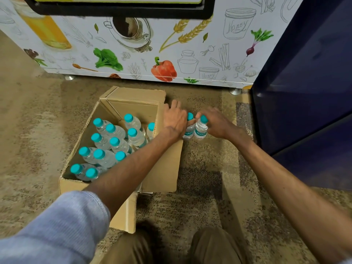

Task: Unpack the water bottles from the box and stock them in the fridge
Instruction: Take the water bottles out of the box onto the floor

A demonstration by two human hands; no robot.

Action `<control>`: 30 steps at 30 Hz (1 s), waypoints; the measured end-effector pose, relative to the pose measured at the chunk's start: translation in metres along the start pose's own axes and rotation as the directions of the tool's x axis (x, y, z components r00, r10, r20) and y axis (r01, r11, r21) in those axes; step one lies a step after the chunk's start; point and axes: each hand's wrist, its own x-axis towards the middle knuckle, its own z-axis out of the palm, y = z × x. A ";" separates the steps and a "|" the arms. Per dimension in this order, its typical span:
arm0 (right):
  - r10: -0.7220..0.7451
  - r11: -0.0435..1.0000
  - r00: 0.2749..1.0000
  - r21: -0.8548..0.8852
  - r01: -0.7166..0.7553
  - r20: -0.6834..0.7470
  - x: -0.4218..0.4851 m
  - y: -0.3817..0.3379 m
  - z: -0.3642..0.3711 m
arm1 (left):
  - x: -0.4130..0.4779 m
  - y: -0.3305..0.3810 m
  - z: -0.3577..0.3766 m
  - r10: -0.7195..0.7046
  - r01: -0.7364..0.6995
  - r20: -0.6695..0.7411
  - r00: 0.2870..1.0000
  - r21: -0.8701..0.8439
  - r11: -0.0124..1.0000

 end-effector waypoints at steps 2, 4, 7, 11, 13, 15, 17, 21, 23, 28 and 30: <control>0.023 1.000 1.000 0.006 -0.023 -0.014 0.002 -0.001 0.000 | 0.000 0.002 -0.002 -0.005 0.004 0.040 0.999 0.025 1.000; 0.029 0.999 1.000 -0.024 -0.029 -0.009 0.002 -0.003 -0.001 | -0.002 0.002 -0.004 -0.011 0.011 0.053 0.999 -0.007 1.000; 0.034 0.994 0.999 -0.103 -0.036 -0.025 0.001 -0.012 -0.005 | -0.009 -0.004 -0.007 -0.003 0.001 -0.018 1.000 -0.133 0.991; -0.001 0.987 0.996 -0.158 -0.014 -0.092 -0.006 -0.037 -0.013 | -0.026 -0.020 -0.010 0.054 -0.100 -0.164 0.985 -0.287 0.953; -0.028 0.992 0.992 -0.122 0.013 -0.121 -0.009 -0.052 -0.015 | -0.034 -0.031 -0.012 0.034 -0.102 -0.186 0.982 -0.370 0.923; -0.055 0.997 0.990 -0.070 0.046 -0.130 -0.010 -0.066 -0.012 | -0.042 -0.045 -0.013 -0.005 -0.099 -0.222 0.975 -0.455 0.885; -0.068 0.998 0.991 0.000 0.069 -0.118 -0.009 -0.082 -0.005 | -0.052 -0.063 -0.011 -0.029 -0.113 -0.269 0.963 -0.499 0.859; -0.072 0.964 0.989 0.245 0.102 -0.126 -0.005 -0.129 0.014 | -0.079 -0.101 -0.007 -0.018 -0.142 -0.270 0.963 -0.559 0.817; -0.083 0.958 0.993 0.270 0.101 -0.080 0.000 -0.151 0.027 | -0.095 -0.119 0.000 0.001 -0.134 -0.227 0.974 -0.570 0.811; -0.026 0.973 1.000 -0.229 0.029 0.014 0.005 -0.180 0.052 | -0.121 -0.151 0.020 0.022 -0.044 -0.047 0.999 -0.543 0.838; -0.053 0.930 0.995 -0.367 0.017 -0.090 0.004 -0.184 0.059 | -0.124 -0.156 0.027 0.024 -0.002 0.037 0.999 -0.503 0.864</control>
